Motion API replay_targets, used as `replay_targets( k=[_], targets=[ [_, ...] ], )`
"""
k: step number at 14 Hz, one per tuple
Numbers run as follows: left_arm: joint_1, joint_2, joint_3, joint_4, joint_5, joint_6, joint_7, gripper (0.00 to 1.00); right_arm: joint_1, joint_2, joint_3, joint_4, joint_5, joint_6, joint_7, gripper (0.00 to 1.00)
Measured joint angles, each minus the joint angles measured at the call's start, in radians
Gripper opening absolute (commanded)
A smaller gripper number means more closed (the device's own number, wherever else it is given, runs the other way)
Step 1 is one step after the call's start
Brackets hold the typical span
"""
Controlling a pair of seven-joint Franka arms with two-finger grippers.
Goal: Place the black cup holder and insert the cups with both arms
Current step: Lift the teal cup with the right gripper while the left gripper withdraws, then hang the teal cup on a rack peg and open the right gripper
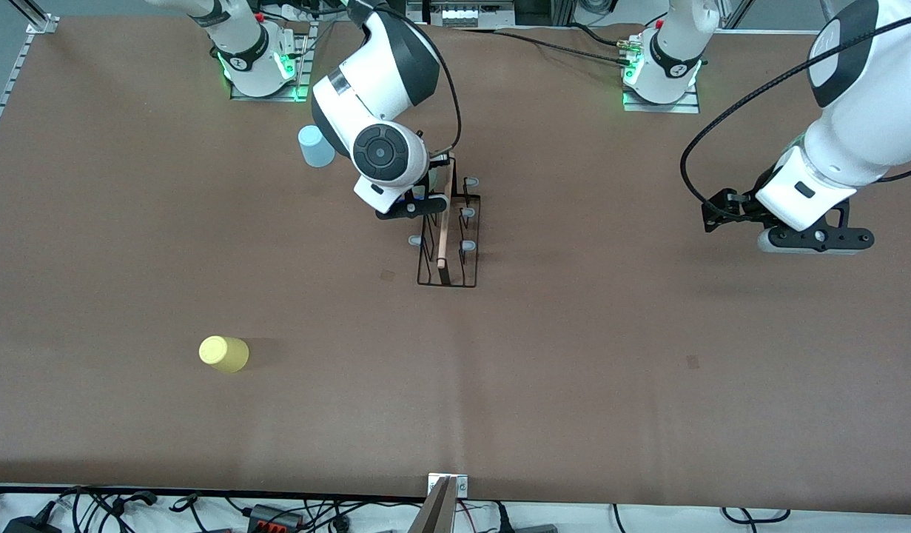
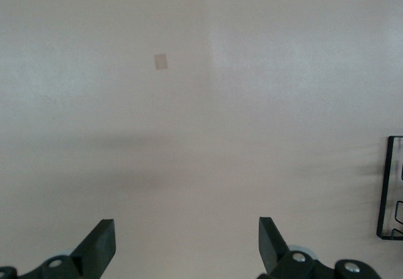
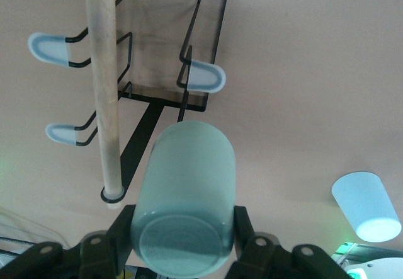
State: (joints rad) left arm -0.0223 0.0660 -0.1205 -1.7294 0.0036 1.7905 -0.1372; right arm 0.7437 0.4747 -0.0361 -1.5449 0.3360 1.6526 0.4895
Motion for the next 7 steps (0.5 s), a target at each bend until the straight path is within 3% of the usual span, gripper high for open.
replay_targets(
  k=[7],
  targets=[
    [-0.002, 0.003, 0.000, 0.001, 0.000, 0.006, 0.000, 1.00, 0.014, 0.033, 0.000, -0.038, 0.000, 0.059, 0.002, 0.25]
  ],
)
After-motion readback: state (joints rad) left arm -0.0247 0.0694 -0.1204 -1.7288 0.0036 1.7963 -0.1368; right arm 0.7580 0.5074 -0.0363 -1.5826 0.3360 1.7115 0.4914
